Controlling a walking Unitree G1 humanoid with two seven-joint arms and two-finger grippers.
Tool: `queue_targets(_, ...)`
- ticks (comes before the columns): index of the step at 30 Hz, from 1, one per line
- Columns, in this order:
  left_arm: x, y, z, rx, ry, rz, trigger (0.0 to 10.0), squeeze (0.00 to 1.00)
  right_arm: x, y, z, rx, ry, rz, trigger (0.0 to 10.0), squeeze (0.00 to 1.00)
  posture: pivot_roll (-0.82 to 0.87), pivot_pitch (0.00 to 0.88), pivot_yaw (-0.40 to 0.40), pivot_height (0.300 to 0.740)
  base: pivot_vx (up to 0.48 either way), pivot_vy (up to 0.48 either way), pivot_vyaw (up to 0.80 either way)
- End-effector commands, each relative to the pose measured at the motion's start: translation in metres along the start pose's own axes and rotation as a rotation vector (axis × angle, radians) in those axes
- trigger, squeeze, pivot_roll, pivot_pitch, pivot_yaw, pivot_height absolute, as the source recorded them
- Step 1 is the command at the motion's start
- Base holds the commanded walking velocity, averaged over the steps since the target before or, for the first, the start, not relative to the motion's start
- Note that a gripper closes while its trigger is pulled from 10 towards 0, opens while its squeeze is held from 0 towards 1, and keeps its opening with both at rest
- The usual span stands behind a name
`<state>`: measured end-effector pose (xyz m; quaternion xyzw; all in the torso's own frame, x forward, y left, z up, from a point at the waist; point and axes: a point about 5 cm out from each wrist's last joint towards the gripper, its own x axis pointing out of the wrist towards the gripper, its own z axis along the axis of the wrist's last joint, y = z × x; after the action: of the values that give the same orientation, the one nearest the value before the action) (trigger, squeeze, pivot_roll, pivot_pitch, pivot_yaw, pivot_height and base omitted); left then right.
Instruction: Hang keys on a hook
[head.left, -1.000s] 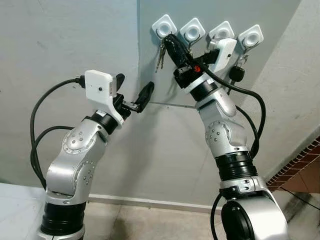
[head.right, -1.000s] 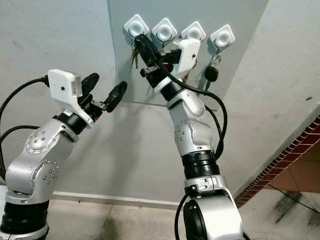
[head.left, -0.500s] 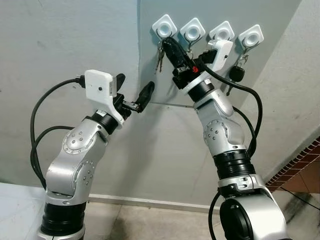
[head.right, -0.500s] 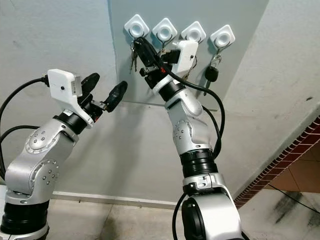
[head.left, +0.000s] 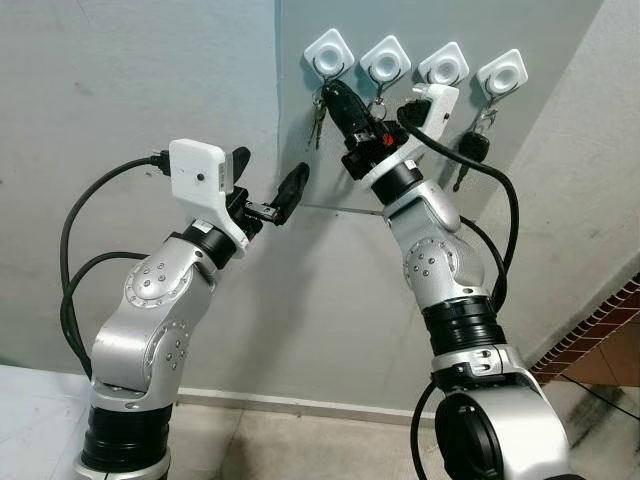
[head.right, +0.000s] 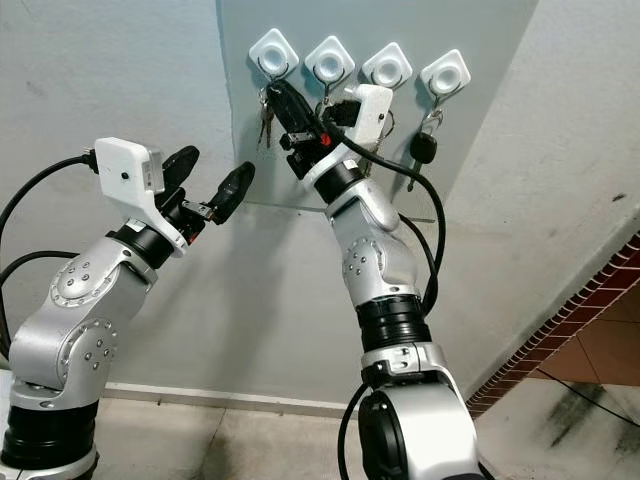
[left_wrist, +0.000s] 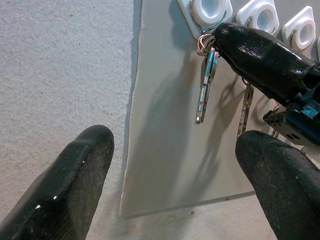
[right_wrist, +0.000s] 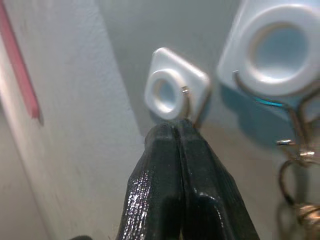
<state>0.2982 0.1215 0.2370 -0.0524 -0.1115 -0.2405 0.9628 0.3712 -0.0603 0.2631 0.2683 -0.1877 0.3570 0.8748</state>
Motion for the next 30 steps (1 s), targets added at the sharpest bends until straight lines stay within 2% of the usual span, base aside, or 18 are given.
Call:
queue_targets(1, 0.001, -0.003, 0.007, 0.001, -0.024, -0.007, 10.0, 0.0, 0.004, 0.0, 0.003, 0.038, -0.008, -0.012, 10.0, 0.0, 0.07, 0.007, -0.044, 0.732, 0.0, 0.0, 0.0)
queue_targets(6, 0.002, -0.003, 0.008, -0.001, -0.023, -0.006, 10.0, 0.0, 0.004, -0.005, 0.002, 0.118, -0.02, -0.048, 10.0, 0.0, 0.07, 0.006, -0.043, 0.732, 0.0, 0.0, 0.0)
queue_targets(8, 0.001, -0.003, 0.008, -0.001, -0.023, -0.005, 10.0, 0.0, 0.003, -0.008, 0.001, 0.181, -0.029, -0.07, 10.0, 0.0, 0.07, 0.007, -0.042, 0.732, 0.0, 0.0, 0.0)
queue_targets(14, 0.001, -0.003, 0.008, -0.006, -0.024, -0.005, 10.0, 0.0, 0.001, -0.01, -0.001, 0.208, -0.028, -0.085, 10.0, 0.0, 0.07, 0.005, -0.042, 0.732, 0.0, 0.0, 0.0)
queue_targets(15, 0.001, -0.003, 0.008, -0.006, -0.024, -0.005, 10.0, 0.0, 0.0, -0.01, -0.001, 0.209, -0.028, -0.086, 10.0, 1.0, 0.07, 0.005, -0.042, 0.732, 0.0, 0.0, 0.0)
queue_targets(30, -0.001, -0.002, 0.001, -0.012, -0.007, 0.016, 10.0, 0.0, -0.014, -0.014, -0.009, 0.186, -0.025, -0.104, 10.0, 1.0, 0.07, 0.0, -0.043, 0.732, 0.0, 0.0, 0.0)
